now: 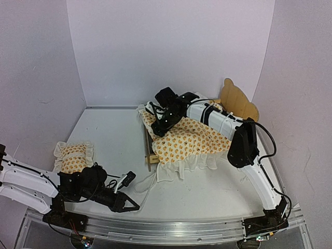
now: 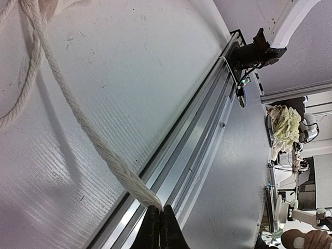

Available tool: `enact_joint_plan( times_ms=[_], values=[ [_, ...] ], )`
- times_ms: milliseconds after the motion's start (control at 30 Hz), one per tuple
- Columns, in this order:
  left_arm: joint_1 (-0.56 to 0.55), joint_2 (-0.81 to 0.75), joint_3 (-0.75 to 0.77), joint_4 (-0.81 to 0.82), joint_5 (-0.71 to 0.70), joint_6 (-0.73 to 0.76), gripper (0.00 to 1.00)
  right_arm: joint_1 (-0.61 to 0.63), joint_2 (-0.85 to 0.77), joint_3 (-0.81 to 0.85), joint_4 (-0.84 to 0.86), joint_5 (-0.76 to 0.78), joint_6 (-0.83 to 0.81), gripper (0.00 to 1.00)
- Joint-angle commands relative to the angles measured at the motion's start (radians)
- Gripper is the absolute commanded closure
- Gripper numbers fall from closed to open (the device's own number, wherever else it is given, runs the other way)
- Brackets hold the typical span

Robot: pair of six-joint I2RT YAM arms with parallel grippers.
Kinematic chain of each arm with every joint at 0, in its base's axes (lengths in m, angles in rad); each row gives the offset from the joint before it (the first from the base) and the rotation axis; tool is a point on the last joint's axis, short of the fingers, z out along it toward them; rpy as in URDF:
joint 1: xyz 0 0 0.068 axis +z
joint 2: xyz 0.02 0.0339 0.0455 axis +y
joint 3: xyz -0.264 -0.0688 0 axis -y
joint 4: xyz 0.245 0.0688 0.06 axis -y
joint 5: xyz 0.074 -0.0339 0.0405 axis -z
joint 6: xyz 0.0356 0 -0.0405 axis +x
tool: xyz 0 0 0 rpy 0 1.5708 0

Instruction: Set up the pet bed

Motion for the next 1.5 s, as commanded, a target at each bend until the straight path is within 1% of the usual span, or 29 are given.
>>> enact_joint_plan(
  times_ms=[0,33,100,133,233,267,300,433,600,700,767,867,900,967,1000,1067,1100,1167,1200,1267,1333,1400,1467],
  values=[
    [-0.014,0.000,-0.012,0.089,-0.014,-0.031,1.00,-0.001,0.028,0.060,0.113,-0.063,0.024,0.26],
    [-0.016,0.002,-0.013,0.094,-0.014,-0.036,1.00,-0.001,0.048,0.065,0.116,-0.050,0.024,0.29],
    [-0.025,0.006,-0.016,0.104,-0.020,-0.045,1.00,-0.001,0.079,0.063,0.142,-0.008,0.019,0.38],
    [-0.029,0.006,-0.016,0.109,-0.024,-0.050,1.00,-0.001,0.089,0.059,0.160,0.016,0.018,0.45],
    [-0.042,0.007,-0.022,0.118,-0.038,-0.068,1.00,-0.001,0.095,0.053,0.218,0.078,0.028,0.75],
    [-0.046,0.006,-0.025,0.120,-0.044,-0.075,1.00,-0.002,0.091,0.053,0.243,0.104,0.031,0.82],
    [-0.048,0.006,-0.029,0.121,-0.049,-0.083,1.00,-0.002,0.080,0.053,0.262,0.132,0.030,0.87],
    [-0.049,-0.004,-0.058,0.122,-0.081,-0.122,1.00,-0.014,0.009,0.052,0.293,0.236,0.019,1.00],
    [-0.049,-0.028,-0.084,0.122,-0.108,-0.137,1.00,-0.038,-0.133,-0.067,0.339,0.230,0.050,1.00],
    [-0.049,-0.039,-0.091,0.121,-0.128,-0.144,1.00,-0.039,-0.167,-0.108,0.353,0.240,0.066,1.00],
    [-0.049,-0.052,-0.103,0.120,-0.157,-0.162,1.00,-0.046,-0.161,-0.107,0.368,0.208,0.082,1.00],
    [-0.050,-0.102,-0.118,0.115,-0.211,-0.199,1.00,-0.057,-0.089,-0.045,0.376,0.183,0.071,1.00],
    [-0.050,-0.127,-0.124,0.108,-0.234,-0.205,1.00,-0.062,-0.058,-0.011,0.364,0.174,0.065,0.97],
    [-0.050,-0.186,-0.132,0.087,-0.280,-0.203,1.00,-0.062,-0.028,0.015,0.308,0.166,0.045,0.76],
    [-0.049,-0.217,-0.129,0.069,-0.302,-0.190,1.00,-0.063,-0.044,-0.017,0.292,0.146,0.041,0.65],
    [-0.049,-0.271,-0.111,0.036,-0.347,-0.143,1.00,-0.062,-0.129,-0.114,0.270,0.123,0.050,0.47],
    [-0.049,-0.295,-0.100,0.023,-0.369,-0.122,1.00,-0.062,-0.169,-0.150,0.229,0.118,0.058,0.40],
    [-0.049,-0.335,-0.081,0.013,-0.413,-0.076,1.00,-0.060,-0.251,-0.200,0.120,0.140,0.097,0.30],
    [-0.049,-0.351,-0.075,0.008,-0.439,-0.056,1.00,-0.060,-0.295,-0.223,0.062,0.136,0.118,0.25],
    [-0.048,-0.381,-0.065,0.001,-0.475,-0.026,1.00,-0.049,-0.386,-0.281,-0.036,0.118,0.144,0.21],
    [-0.048,-0.413,-0.057,-0.017,-0.511,0.010,1.00,-0.030,-0.477,-0.383,-0.090,0.079,0.160,0.16],
    [-0.049,-0.448,-0.031,-0.071,-0.566,0.028,1.00,0.003,-0.567,-0.496,-0.103,0.006,0.171,0.15],
    [-0.048,-0.481,0.009,-0.158,-0.644,0.049,1.00,0.046,-0.638,-0.608,-0.079,-0.092,0.202,0.15]
  ],
)
